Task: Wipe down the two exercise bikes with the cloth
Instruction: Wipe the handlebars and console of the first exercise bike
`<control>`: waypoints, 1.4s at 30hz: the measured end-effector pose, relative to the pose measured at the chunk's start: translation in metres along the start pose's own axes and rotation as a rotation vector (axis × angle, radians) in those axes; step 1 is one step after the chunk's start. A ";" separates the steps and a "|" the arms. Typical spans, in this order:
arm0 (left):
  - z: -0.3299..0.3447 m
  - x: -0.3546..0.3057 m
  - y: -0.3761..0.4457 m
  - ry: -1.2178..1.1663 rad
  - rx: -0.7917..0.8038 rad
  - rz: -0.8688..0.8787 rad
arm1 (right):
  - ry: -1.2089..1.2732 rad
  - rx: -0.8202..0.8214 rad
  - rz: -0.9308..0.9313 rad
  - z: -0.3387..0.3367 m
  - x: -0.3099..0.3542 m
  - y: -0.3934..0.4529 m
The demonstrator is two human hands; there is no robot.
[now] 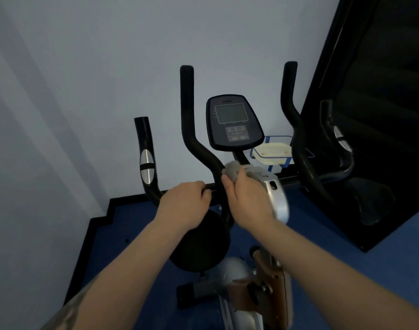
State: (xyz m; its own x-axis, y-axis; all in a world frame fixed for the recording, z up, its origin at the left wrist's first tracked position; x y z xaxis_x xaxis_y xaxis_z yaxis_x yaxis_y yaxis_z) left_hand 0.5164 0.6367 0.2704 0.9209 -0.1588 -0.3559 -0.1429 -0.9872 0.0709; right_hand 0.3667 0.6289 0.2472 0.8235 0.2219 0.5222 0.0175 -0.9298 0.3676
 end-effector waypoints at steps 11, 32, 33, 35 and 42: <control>0.003 0.001 0.003 0.034 -0.035 0.018 | 0.234 -0.011 0.089 0.002 0.006 -0.011; -0.003 -0.002 -0.003 0.088 -0.108 0.041 | 0.223 0.016 -0.189 -0.007 0.014 -0.035; -0.002 -0.002 -0.003 0.099 -0.109 0.060 | 0.242 0.039 -0.195 -0.012 0.010 -0.034; -0.002 -0.002 -0.003 0.102 -0.106 0.093 | 0.317 0.084 -0.106 -0.025 0.002 -0.019; -0.001 -0.001 -0.010 0.131 -0.089 0.154 | 0.044 -0.183 -0.035 -0.044 -0.019 -0.009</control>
State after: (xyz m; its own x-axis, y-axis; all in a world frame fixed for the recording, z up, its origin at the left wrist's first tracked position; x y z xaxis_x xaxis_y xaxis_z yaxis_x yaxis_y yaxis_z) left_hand 0.5176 0.6462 0.2707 0.9308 -0.2985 -0.2108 -0.2582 -0.9454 0.1986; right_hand 0.3259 0.6462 0.2678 0.7988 0.2690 0.5382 -0.0616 -0.8533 0.5179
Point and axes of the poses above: each hand's wrist, its own y-axis towards the middle knuckle, its own z-axis out of the palm, x = y × z, the point moved 1 cm from there along y, towards the middle knuckle, and after that the axes turned 1 degree about -x, right-handed, at the moved point
